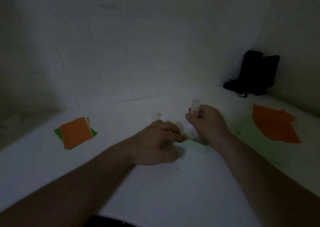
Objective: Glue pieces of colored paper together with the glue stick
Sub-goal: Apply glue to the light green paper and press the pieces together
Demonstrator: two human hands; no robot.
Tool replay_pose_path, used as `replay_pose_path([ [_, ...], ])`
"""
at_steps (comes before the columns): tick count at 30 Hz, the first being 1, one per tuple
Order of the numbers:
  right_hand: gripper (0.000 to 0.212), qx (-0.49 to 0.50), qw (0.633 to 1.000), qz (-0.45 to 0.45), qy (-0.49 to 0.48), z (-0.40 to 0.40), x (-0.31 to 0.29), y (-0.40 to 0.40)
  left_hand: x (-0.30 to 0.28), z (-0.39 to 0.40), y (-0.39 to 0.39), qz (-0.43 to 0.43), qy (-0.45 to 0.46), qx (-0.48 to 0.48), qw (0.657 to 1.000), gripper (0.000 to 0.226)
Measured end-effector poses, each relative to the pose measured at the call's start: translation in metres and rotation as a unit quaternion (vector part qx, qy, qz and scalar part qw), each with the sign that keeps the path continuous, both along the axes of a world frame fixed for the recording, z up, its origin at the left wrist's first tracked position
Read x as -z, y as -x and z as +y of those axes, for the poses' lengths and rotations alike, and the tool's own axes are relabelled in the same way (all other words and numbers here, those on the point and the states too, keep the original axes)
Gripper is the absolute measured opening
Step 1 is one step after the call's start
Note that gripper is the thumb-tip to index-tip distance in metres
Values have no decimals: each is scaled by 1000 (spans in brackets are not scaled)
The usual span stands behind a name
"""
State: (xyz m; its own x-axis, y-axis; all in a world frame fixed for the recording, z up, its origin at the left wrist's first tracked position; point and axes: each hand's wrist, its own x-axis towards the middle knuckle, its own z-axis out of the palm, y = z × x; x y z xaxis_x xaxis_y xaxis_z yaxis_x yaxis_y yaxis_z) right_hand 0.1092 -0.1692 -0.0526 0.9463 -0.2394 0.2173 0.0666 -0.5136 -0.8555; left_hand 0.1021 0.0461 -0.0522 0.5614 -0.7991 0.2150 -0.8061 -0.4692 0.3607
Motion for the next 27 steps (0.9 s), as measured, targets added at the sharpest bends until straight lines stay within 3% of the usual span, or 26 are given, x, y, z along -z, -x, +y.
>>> replay_pose_path([
  [2,18,-9,999,-33,-14,-4,-7,6,-4,1,0,16,61,10,998,35],
  [4,6,-53,996,-67,-28,-8,-16,11,-5,4,0,67,105,-32,992,27],
  [6,23,-102,991,-78,-48,-10,-22,19,-6,6,1,133,117,-64,982,32],
  [8,25,-121,988,-71,-61,-12,-22,23,-3,8,1,179,145,-76,970,33],
  [14,22,-115,971,-30,-209,-10,-22,25,-10,-1,9,167,164,-132,963,18],
  [19,14,-207,944,-8,-259,-5,-20,32,-13,-3,6,246,359,-177,883,13],
  [23,17,-261,922,-3,-286,5,-23,39,-18,-8,11,349,474,-95,803,26],
  [27,28,-294,920,-10,-258,11,-27,44,-21,-14,17,380,513,-17,769,20],
])
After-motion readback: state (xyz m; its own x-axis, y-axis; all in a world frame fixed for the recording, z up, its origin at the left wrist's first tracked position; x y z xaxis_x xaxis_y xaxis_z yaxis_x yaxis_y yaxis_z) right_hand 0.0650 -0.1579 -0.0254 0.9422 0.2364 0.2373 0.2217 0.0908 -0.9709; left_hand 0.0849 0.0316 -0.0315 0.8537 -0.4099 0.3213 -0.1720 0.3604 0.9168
